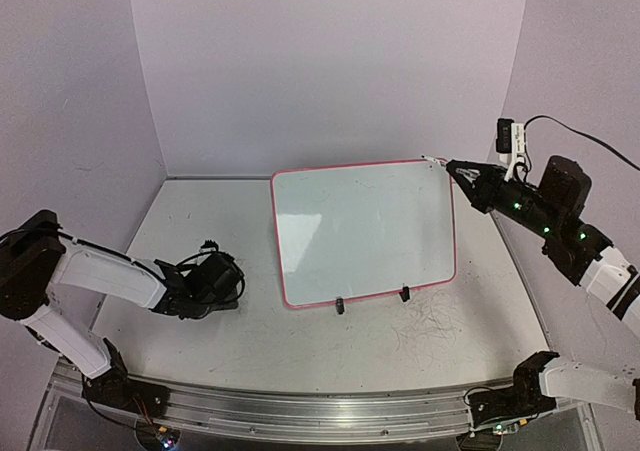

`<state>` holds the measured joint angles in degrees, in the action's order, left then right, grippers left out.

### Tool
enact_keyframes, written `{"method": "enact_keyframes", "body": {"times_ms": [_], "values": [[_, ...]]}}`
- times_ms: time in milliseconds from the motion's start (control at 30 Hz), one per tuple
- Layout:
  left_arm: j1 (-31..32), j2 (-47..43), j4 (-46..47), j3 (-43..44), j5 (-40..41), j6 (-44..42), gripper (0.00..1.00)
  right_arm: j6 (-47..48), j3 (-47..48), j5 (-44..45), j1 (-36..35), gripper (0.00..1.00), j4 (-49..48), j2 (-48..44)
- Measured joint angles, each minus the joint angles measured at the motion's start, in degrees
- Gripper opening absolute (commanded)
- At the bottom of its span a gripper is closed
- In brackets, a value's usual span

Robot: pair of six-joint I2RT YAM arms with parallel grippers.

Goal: Write a sentence on the whiteboard
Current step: Put down the pen cap at the corner of the board, then hold the whiteboard at the center of the board.

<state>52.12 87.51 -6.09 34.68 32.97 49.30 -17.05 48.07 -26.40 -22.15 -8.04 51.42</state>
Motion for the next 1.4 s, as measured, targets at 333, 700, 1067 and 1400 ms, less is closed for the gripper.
{"method": "enact_keyframes", "body": {"times_ms": [333,700,1067,1400], "values": [[-5.05,-20.10,-3.16,1.89,-6.20,-7.01,0.83,1.67,-0.10,7.70,0.00,0.00,6.57,0.02],[-28.67,-16.82,-1.30,15.68,-39.00,-18.42,0.87,3.02,-0.22,9.99,-2.74,0.00,6.82,4.44],[-32.77,-4.75,13.48,19.97,-59.17,-18.19,0.84,8.89,5.86,19.31,-22.14,0.00,2.96,18.71],[-32.94,-1.31,27.60,20.31,-72.14,-17.73,0.78,15.65,20.62,20.91,-27.06,0.00,-1.06,34.90]]}}
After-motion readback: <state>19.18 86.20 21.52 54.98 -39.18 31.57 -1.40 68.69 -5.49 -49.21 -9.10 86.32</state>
